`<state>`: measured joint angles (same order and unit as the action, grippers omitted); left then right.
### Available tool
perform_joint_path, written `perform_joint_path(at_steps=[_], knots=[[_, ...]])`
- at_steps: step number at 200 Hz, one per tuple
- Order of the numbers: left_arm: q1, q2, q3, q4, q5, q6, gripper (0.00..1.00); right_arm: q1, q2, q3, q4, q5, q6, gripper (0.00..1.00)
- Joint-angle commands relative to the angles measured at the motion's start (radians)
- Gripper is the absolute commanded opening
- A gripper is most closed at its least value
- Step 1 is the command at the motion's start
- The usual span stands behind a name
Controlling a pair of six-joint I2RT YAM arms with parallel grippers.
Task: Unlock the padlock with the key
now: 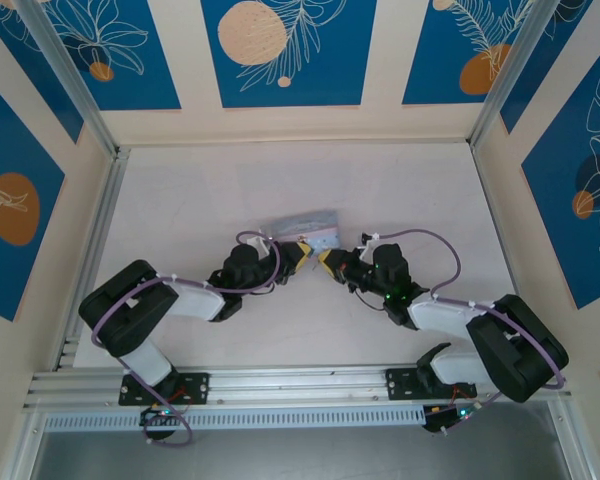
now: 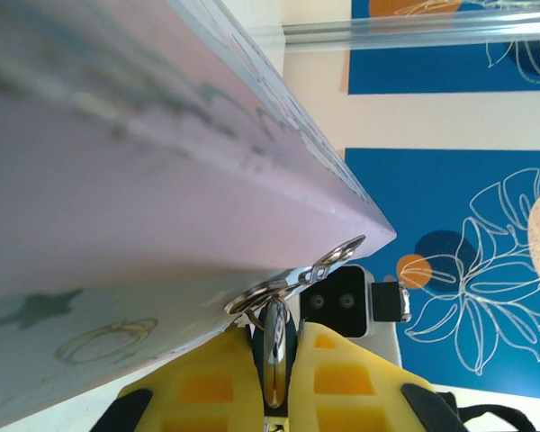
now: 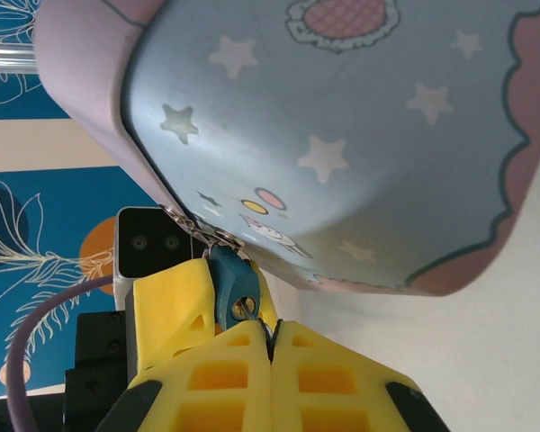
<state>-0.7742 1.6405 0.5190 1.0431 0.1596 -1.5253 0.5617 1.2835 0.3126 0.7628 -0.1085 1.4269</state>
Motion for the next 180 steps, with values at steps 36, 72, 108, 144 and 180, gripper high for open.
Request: perform_joint_path(at_steps=[36,72,108,144,180], knots=[[-0.015,0.0,0.034,0.137,0.009,-0.067,0.0,-0.039,0.068,0.033,0.197,-0.119,0.027,0.0],[-0.018,-0.003,0.035,0.147,0.012,-0.07,0.0,-0.073,0.09,0.06,0.202,-0.183,0.015,0.0],[-0.025,0.0,0.049,0.133,0.039,-0.057,0.0,-0.092,0.167,0.094,0.269,-0.254,0.035,0.0],[-0.037,-0.034,0.066,0.025,0.052,0.017,0.0,-0.089,0.215,0.109,0.319,-0.262,0.079,0.0],[-0.049,-0.058,0.09,-0.08,0.064,0.092,0.0,-0.08,0.223,0.131,0.323,-0.26,0.105,0.0]])
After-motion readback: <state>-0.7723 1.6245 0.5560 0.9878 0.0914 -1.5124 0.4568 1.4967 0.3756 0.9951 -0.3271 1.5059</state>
